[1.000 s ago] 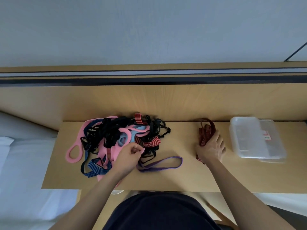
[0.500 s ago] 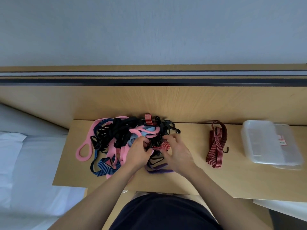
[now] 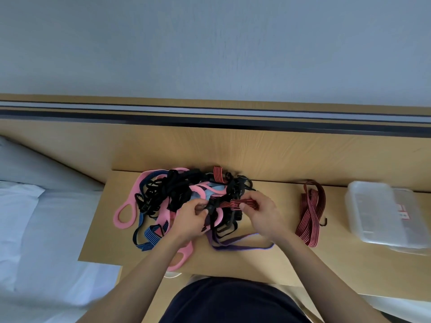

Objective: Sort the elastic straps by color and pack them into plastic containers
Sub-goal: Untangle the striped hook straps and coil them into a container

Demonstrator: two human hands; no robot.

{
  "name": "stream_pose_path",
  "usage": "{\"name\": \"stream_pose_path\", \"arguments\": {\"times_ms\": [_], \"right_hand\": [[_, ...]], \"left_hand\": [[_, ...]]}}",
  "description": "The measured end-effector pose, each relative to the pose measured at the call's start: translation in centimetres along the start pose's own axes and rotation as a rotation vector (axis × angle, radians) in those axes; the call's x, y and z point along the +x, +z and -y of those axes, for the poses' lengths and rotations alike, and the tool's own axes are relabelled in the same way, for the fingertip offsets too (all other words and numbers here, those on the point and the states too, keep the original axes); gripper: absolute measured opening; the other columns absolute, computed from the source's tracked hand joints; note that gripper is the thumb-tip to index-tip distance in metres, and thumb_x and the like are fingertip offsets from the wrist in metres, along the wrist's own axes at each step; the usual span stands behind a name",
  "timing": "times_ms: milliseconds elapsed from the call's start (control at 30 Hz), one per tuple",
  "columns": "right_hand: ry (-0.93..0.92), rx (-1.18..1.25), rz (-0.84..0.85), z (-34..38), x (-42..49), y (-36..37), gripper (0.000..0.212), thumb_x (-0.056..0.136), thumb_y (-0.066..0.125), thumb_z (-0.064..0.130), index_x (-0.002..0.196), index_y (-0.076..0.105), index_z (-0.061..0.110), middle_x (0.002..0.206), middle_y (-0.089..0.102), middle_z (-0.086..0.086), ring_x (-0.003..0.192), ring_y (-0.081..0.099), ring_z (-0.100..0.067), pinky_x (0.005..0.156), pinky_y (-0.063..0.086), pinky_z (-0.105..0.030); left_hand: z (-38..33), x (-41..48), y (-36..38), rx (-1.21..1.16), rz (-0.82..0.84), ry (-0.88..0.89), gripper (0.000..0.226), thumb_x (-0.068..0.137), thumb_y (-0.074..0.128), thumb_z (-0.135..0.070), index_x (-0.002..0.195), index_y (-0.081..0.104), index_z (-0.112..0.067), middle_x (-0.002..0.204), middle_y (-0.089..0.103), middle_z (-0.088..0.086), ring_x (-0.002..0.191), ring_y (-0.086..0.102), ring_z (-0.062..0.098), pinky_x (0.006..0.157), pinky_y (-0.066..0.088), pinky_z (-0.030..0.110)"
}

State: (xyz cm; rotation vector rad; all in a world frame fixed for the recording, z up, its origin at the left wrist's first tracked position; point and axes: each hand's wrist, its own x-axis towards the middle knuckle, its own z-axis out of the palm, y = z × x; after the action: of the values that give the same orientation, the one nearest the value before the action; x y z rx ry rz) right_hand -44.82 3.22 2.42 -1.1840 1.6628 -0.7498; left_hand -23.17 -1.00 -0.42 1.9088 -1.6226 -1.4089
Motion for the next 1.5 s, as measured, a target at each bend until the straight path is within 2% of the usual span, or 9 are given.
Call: {"name": "stream_pose_path", "arguments": {"times_ms": [167,300,400,633,833,1067,1167,1300,1500], "right_hand": [[0.01,0.145,-0.029,2.4,0.0,-1.5,0.013,0.086,0.061,0.025,0.081,0.064,0.013,0.067,0.054,0.006,0.062,0.046,-0.006,0.06,0.036,-0.022],[-0.021,0.247,-0.044,4.4,0.0,-2.2,0.025,0.08,0.052,0.028,0.081,0.06,0.004,0.071,0.056,-0.01,0.07,0.048,-0.021,0.07,0.038,-0.038],[-0.078,0.355,-0.025,6.1,-0.2,-2.7,0.028,0.081,0.052,0.023,0.083,0.058,-0.004,0.076,0.059,-0.018,0.072,0.051,-0.024,0.072,0.04,-0.041],[-0.234,0.477,0.074,10.3,-0.4,-3.5,0.022,0.092,0.052,0.008,0.09,0.057,-0.013,0.077,0.059,-0.015,0.071,0.053,-0.017,0.068,0.044,-0.025],[-0.305,0.544,0.156,14.0,-0.6,-3.6,0.017,0.088,0.051,0.014,0.088,0.062,0.002,0.076,0.065,-0.01,0.073,0.06,-0.019,0.072,0.048,-0.029],[-0.456,0.681,0.14,16.7,-0.7,-4.8,0.014,0.087,0.047,0.009,0.088,0.059,0.001,0.079,0.062,-0.014,0.07,0.055,-0.02,0.067,0.047,-0.027],[-0.445,0.692,0.088,16.3,-0.5,-5.4,0.012,0.085,0.047,0.009,0.084,0.058,0.004,0.077,0.059,-0.011,0.068,0.052,-0.02,0.063,0.044,-0.029],[-0.369,0.608,0.039,14.9,0.1,-5.4,0.014,0.083,0.048,0.012,0.089,0.059,0.006,0.075,0.062,-0.006,0.066,0.051,-0.019,0.061,0.043,-0.03],[-0.266,0.395,0.052,13.1,0.8,-4.3,0.015,0.094,0.055,0.013,0.105,0.061,0.008,0.079,0.064,0.0,0.065,0.055,-0.006,0.061,0.044,-0.02]], "left_hand": [[-1.7,0.0,-1.6,-0.292,-0.067,-0.095,0.032,0.103,0.038,0.007,0.123,0.063,0.004,0.109,0.067,0.017,0.093,0.06,0.02,0.083,0.046,0.029],[-3.0,-0.2,-3.3,-0.515,-0.119,-0.132,0.03,0.104,0.034,0.006,0.12,0.06,0.002,0.083,0.064,0.012,0.064,0.057,0.015,0.058,0.049,0.025],[-3.5,-0.1,-4.3,-0.584,-0.192,-0.138,0.029,0.105,0.037,0.003,0.123,0.058,-0.004,0.085,0.064,0.011,0.064,0.056,0.015,0.052,0.052,0.024],[-3.4,-0.9,-4.5,0.037,-0.399,0.175,0.034,0.09,0.058,-0.005,0.123,0.059,-0.014,0.12,0.059,-0.002,0.114,0.053,0.017,0.099,0.046,0.032],[-6.7,-2.1,-2.2,0.075,-0.07,0.474,0.043,0.089,0.067,-0.013,0.097,0.053,-0.053,0.107,0.052,-0.023,0.099,0.054,-0.005,0.082,0.039,0.005],[-8.9,-1.0,-4.3,0.03,-0.104,0.474,0.011,0.096,0.067,-0.022,0.088,0.071,-0.029,0.099,0.06,-0.013,0.089,0.059,-0.004,0.074,0.043,0.01],[-10.0,-1.2,-6.5,0.026,-0.114,0.459,0.023,0.098,0.062,-0.016,0.092,0.07,-0.036,0.093,0.07,-0.018,0.088,0.065,-0.005,0.074,0.046,0.007],[-11.5,-1.2,-8.9,0.064,-0.145,0.477,0.027,0.1,0.055,-0.004,0.113,0.072,-0.021,0.104,0.073,-0.012,0.096,0.068,0.0,0.085,0.056,0.019],[-15.2,-2.0,-11.1,-0.023,-0.203,0.575,0.028,0.099,0.058,-0.007,0.108,0.073,-0.028,0.102,0.073,-0.017,0.095,0.068,-0.002,0.084,0.058,0.024]]}}
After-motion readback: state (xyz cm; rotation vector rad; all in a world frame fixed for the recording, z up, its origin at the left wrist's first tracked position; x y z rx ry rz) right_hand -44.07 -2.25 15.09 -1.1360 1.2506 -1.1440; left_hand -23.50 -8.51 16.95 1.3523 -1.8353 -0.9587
